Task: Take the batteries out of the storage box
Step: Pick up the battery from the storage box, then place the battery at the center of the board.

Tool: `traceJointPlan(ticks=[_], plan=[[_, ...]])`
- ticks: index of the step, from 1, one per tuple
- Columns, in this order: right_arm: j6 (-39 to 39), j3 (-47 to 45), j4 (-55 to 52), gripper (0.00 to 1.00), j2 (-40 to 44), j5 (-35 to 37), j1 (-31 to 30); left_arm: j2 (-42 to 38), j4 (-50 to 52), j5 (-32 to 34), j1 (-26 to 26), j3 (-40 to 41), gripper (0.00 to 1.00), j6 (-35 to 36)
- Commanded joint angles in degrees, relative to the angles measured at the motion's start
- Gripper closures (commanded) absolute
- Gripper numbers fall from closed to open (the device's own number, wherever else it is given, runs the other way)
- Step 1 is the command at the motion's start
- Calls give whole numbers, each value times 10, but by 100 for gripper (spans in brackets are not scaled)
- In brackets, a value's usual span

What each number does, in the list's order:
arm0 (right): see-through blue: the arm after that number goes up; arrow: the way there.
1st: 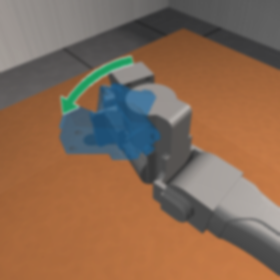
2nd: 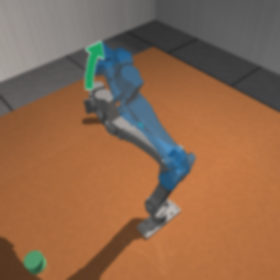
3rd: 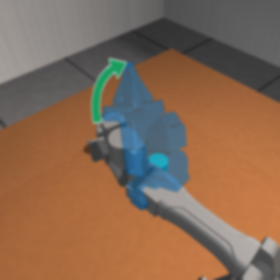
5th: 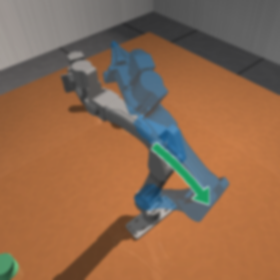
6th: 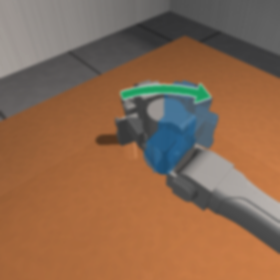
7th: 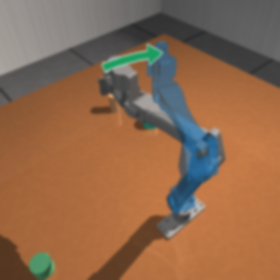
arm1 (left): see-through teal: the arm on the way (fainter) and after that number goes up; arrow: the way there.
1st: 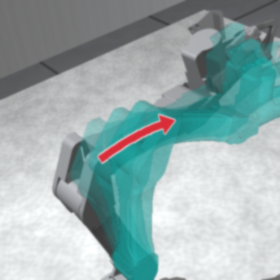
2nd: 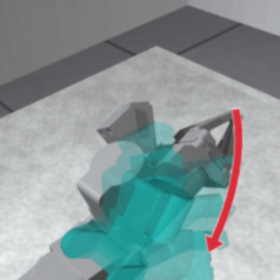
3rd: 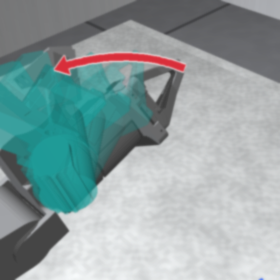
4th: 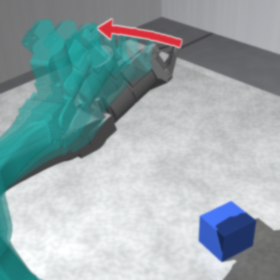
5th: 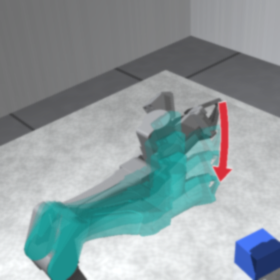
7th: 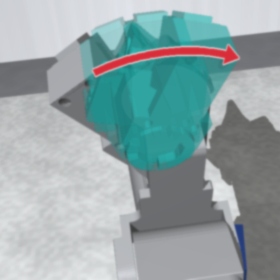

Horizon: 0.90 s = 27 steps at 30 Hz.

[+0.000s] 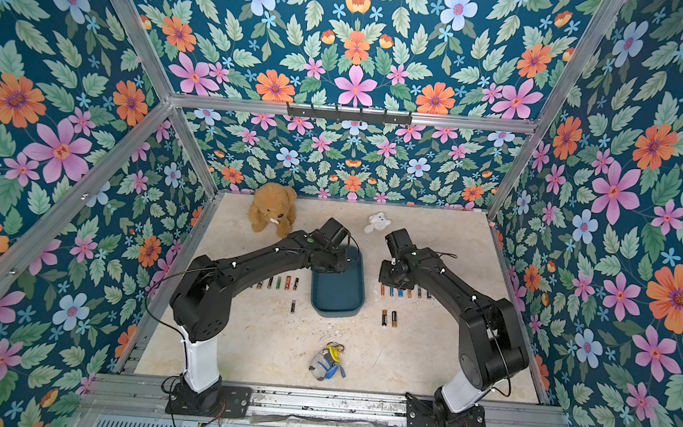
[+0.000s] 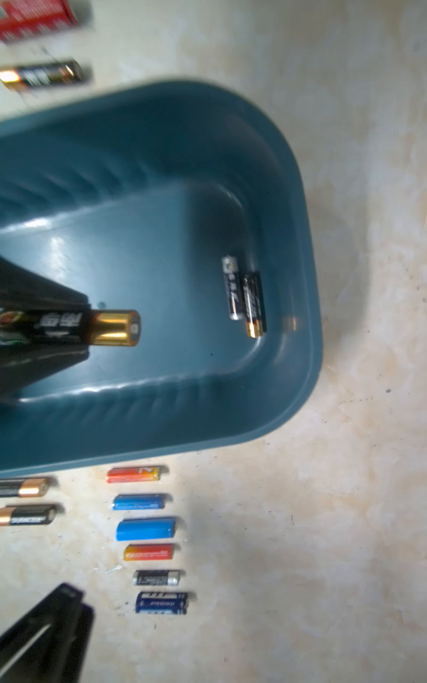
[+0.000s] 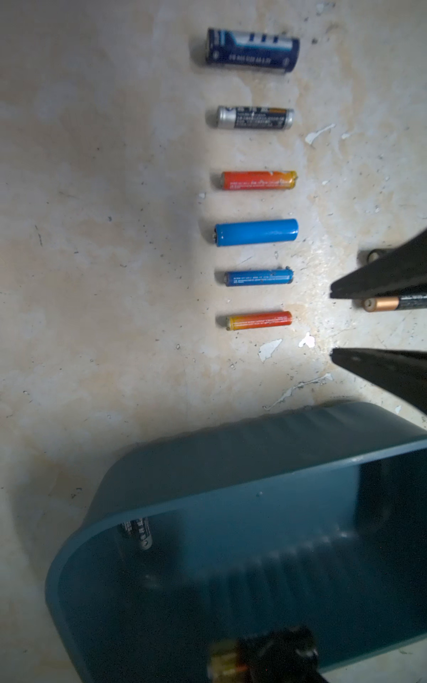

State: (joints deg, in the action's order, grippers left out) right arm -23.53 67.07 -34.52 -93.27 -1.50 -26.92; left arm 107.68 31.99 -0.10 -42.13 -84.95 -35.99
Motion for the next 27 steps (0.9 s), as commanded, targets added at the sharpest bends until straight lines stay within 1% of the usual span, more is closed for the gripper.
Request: traceJointPlan(ticks=[1,6,10,12,14,17,22,27], plan=[[-6,11,2,71,-7,-1,-4,-37,6,11,8,30,81,6],[-8,24,-1,71,-12,4,-13,-112,17,20,25,102,81,8],[-10,29,-4,71,-11,5,-19,-180,20,19,51,171,80,10],[-11,31,-5,71,-32,5,-22,-210,24,19,65,202,80,9],[-12,32,-5,71,-33,6,-24,-240,24,18,78,234,80,12],[-14,35,-7,71,-33,8,-27,-273,25,13,94,277,80,13],[-14,37,-10,71,-36,11,-30,-295,11,3,100,335,80,11],[-15,39,-14,71,-34,14,-32,-292,-18,-6,103,382,80,4]])
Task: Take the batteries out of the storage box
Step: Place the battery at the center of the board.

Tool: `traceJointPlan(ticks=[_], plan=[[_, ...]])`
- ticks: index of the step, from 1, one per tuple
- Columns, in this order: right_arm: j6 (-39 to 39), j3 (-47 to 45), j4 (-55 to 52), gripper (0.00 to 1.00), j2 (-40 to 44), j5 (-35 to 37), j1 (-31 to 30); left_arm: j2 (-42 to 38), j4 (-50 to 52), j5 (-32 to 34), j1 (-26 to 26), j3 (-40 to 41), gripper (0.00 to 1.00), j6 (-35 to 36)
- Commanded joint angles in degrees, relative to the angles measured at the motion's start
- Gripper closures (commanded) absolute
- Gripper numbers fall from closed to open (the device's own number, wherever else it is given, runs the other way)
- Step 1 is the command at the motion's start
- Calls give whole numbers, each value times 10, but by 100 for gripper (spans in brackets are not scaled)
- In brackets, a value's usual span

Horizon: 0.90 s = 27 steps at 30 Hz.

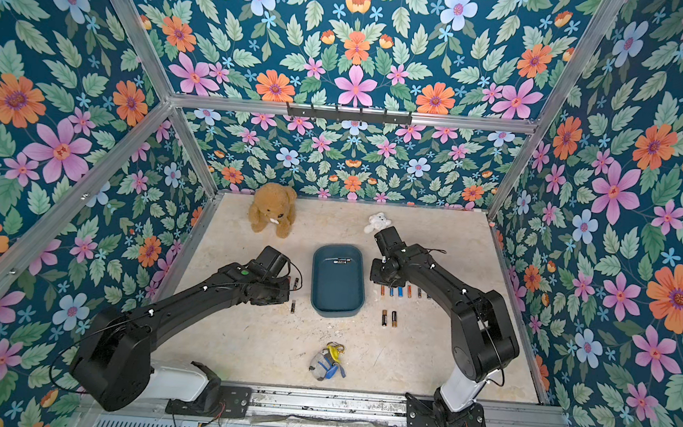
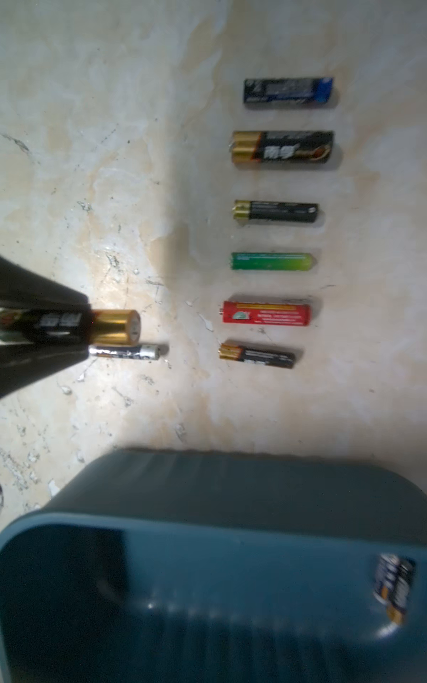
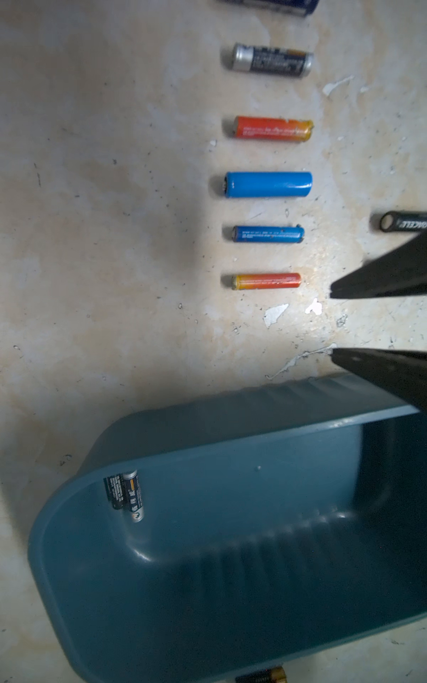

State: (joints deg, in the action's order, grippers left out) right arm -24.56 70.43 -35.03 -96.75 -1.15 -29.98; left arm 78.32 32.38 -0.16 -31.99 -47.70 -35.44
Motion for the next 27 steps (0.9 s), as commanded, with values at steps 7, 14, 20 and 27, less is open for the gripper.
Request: traceJointPlan(ticks=[7,14,20,27], plan=[[-4,5,-14,71,4,13,-2,27,-54,-15,2,33,80,-1],[-3,0,-13,71,5,13,-2,44,-65,-11,2,39,81,4],[-2,0,-15,71,5,13,-2,61,-71,-10,4,35,81,11],[-1,0,-18,71,5,13,-2,71,-76,-11,5,36,81,13]])
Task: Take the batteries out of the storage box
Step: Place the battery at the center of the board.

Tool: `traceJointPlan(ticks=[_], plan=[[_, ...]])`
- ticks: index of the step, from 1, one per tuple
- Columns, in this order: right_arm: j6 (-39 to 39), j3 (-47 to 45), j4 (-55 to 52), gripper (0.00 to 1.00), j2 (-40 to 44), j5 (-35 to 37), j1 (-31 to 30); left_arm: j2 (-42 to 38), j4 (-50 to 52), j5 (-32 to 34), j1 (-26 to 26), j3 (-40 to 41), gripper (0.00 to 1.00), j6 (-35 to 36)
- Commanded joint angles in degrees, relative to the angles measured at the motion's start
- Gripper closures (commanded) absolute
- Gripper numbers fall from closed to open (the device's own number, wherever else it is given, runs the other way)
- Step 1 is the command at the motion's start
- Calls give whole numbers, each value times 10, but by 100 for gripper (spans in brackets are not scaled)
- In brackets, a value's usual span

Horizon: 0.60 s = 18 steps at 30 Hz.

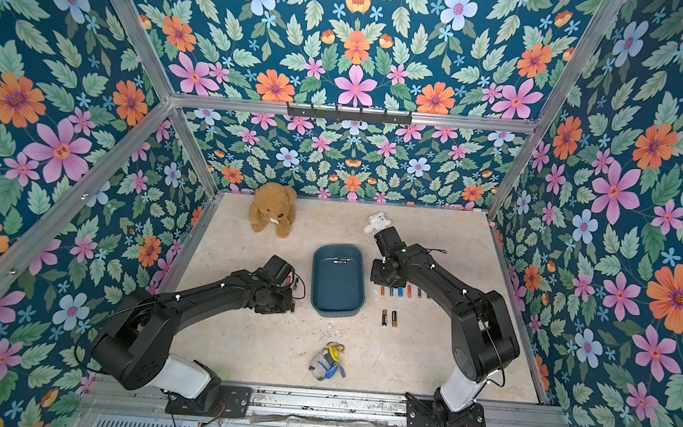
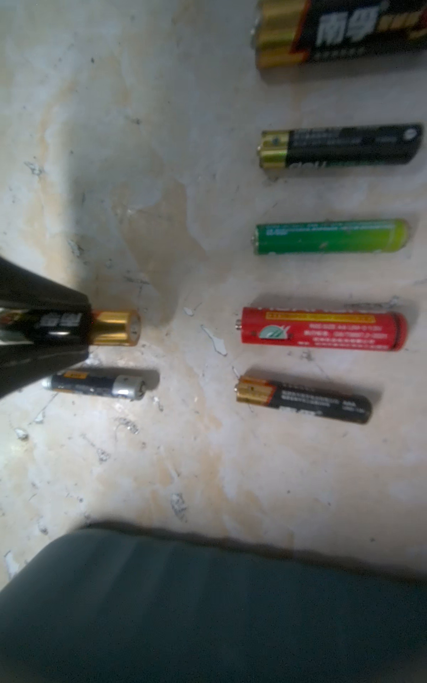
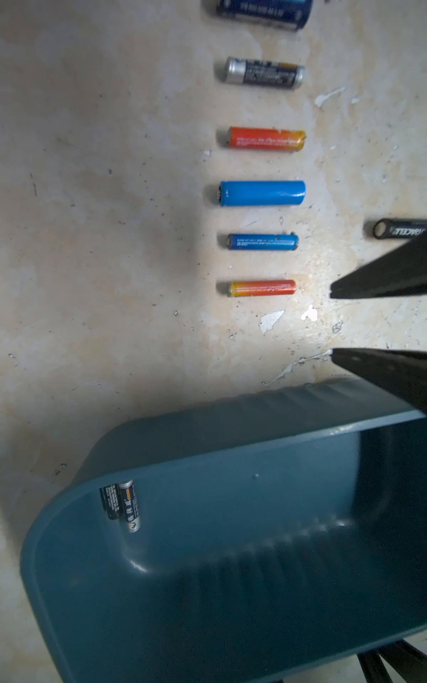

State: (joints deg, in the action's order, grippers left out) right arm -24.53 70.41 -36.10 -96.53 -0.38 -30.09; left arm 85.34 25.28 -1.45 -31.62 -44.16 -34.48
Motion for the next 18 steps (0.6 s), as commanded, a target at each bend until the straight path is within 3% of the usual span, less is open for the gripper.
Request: traceJointPlan(ticks=[1,18], plan=[[-1,0,-7,71,2,5,-1,1,-7,3,1,3,81,3],[-1,-11,-6,71,4,1,-1,19,-16,8,7,4,81,7]])
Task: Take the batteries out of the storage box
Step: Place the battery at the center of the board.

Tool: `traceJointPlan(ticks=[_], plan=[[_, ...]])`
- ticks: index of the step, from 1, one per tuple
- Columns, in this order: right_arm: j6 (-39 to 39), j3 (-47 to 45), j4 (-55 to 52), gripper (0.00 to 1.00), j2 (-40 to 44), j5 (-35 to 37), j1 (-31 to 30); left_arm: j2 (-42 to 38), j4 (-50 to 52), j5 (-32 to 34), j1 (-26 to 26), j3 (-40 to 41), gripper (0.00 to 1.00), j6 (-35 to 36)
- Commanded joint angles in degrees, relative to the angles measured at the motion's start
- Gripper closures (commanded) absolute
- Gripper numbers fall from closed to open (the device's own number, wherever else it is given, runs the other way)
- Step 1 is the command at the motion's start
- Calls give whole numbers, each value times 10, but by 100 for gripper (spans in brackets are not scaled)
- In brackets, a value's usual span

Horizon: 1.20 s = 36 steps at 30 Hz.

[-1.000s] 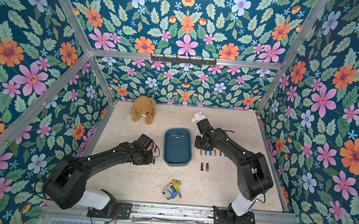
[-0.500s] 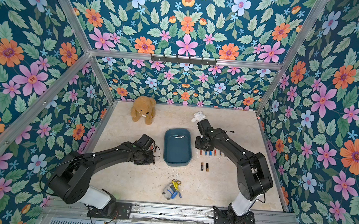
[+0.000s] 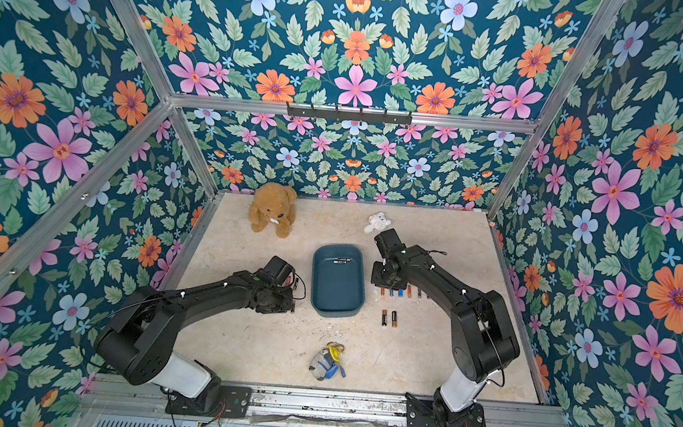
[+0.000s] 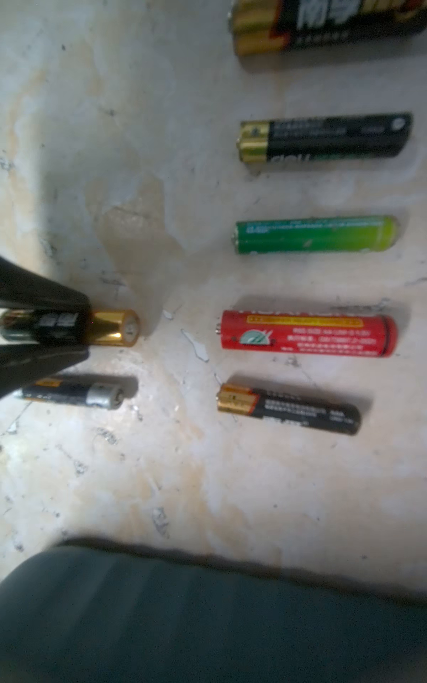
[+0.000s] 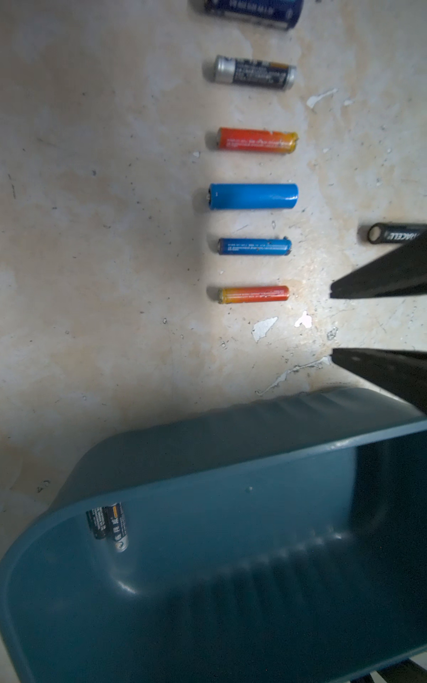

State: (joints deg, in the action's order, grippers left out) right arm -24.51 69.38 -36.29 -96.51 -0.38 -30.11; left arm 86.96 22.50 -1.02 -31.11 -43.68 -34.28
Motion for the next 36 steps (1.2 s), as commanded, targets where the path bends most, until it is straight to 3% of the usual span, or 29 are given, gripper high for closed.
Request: traceJointPlan(ticks=[1,36], plan=[[-1,0,-4,71,4,1,0,3,12,2,2,-1,81,5],[-3,3,-8,71,10,3,-1,-13,43,11,4,-21,69,7]])
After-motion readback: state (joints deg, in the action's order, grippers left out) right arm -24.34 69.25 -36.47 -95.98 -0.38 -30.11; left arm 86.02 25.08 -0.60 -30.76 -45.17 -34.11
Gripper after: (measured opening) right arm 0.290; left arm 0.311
